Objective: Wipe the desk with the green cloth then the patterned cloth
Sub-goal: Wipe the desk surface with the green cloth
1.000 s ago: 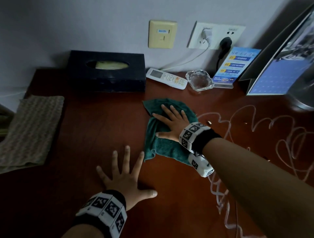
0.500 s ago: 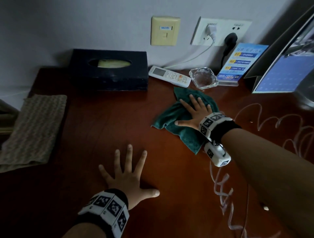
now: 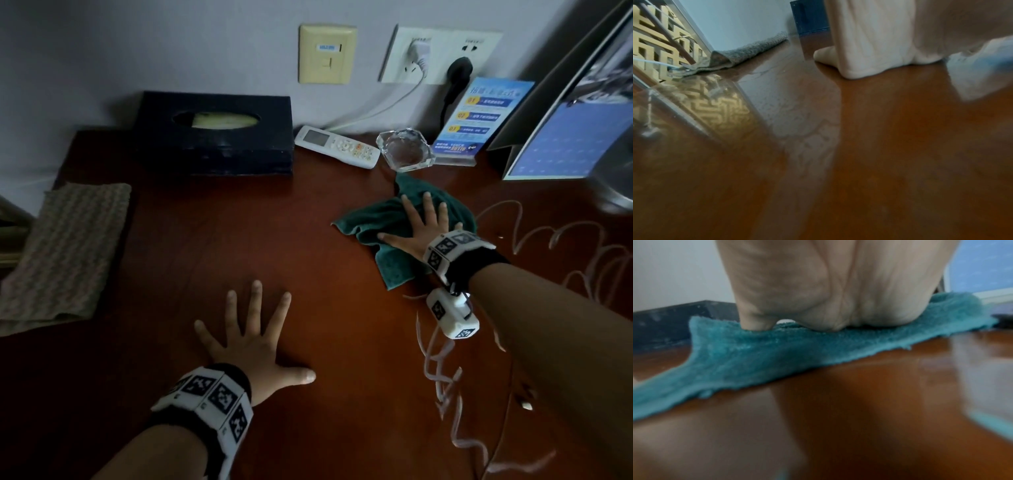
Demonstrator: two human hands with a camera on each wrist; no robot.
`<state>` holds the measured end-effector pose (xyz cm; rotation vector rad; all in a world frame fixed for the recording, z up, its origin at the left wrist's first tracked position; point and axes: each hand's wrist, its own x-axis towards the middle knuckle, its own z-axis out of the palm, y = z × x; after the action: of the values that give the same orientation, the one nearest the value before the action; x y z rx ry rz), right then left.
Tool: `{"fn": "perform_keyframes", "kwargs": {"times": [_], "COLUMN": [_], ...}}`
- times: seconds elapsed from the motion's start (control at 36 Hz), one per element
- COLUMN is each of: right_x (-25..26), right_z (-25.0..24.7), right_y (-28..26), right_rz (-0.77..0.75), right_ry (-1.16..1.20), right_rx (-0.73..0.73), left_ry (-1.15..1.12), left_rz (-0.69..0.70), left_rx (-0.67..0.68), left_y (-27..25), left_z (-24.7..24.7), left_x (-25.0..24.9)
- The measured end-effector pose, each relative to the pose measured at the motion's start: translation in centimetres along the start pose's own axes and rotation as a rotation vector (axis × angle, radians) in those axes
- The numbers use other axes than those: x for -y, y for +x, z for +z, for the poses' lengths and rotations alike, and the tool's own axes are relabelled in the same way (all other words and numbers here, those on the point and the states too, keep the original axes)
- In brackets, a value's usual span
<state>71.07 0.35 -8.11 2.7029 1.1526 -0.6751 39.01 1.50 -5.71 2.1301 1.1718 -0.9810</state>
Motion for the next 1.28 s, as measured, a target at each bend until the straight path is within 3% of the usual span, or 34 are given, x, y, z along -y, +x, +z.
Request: {"fn": "perform_keyframes", "kwargs": {"times": [0.25, 0.72, 1.03, 1.17, 1.28], "right_x": [-1.0, -2.7, -3.6, -4.2, -4.5], "right_z": [0.7, 2.7, 3.8, 4.1, 3.8], "right_y": [-2.4, -7.2, -10.7, -12.3, -12.8], "right_rz": [0.094, 0.128, 0.152, 0.071, -0.049], "right_ry": [0.053, 0.057, 0.066, 0.119, -0.007], "right_rx": [0.031, 0.052, 0.108, -0.002, -0.028], "left_ry": [-0.01, -0.011, 0.104, 0.144, 0.094], "left_rz": [-0.002, -0.002, -0.03, 0.023, 0.058], "left_rx": [0.005, -0.041, -0.178, -0.285, -0.305], "left_y": [0.0, 0.0, -0.8, -1.6, -2.1], "left_z": [-0.1, 0.2, 0.6, 2.1, 3.6], "left_x": [0.0, 0.1, -0.5, -1.1, -3.4]}}
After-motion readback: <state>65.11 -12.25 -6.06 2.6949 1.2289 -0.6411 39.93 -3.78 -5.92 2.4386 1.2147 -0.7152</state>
